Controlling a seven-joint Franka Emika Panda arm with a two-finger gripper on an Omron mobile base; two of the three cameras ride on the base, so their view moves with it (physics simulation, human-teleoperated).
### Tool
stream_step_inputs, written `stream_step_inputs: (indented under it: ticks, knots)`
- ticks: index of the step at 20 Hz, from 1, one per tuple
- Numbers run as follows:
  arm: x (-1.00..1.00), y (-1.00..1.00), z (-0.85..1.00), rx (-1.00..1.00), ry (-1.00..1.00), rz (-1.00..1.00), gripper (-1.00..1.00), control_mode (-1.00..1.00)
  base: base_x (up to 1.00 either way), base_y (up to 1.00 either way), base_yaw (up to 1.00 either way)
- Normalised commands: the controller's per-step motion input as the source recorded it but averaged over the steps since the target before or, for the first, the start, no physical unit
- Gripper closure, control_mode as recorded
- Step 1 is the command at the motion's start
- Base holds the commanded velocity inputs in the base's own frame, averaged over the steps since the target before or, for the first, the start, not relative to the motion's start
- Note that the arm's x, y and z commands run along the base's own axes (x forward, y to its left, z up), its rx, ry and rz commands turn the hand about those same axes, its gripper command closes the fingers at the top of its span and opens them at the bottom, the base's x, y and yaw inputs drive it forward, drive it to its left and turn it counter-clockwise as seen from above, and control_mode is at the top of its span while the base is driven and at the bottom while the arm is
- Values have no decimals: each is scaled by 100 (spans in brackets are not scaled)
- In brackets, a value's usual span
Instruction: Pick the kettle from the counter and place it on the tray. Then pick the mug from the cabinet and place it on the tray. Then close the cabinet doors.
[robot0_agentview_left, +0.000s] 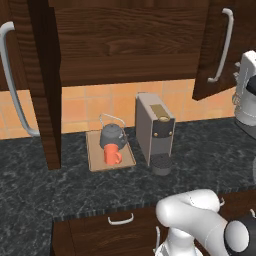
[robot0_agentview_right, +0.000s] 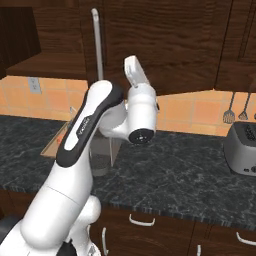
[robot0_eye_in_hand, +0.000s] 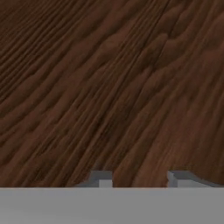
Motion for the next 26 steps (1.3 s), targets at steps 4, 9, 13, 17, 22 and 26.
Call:
stream_step_inputs:
  ticks: [4, 9, 13, 17, 22, 26]
  knots:
    - [61, 100, 18, 0, 1, 6, -100, -100, 0, 0, 0]
    - [91, 74, 3, 0, 19, 4, -100, -100, 0, 0, 0]
    - [100, 25, 34, 3, 13, 7, -100, -100, 0, 0, 0]
    - [97, -2, 47, 10, 1, 10, -100, -100, 0, 0, 0]
    - [87, -33, 68, 6, 16, 12, -100, -100, 0, 0, 0]
    - [53, -28, 100, 0, 36, 10, -100, -100, 0, 0, 0]
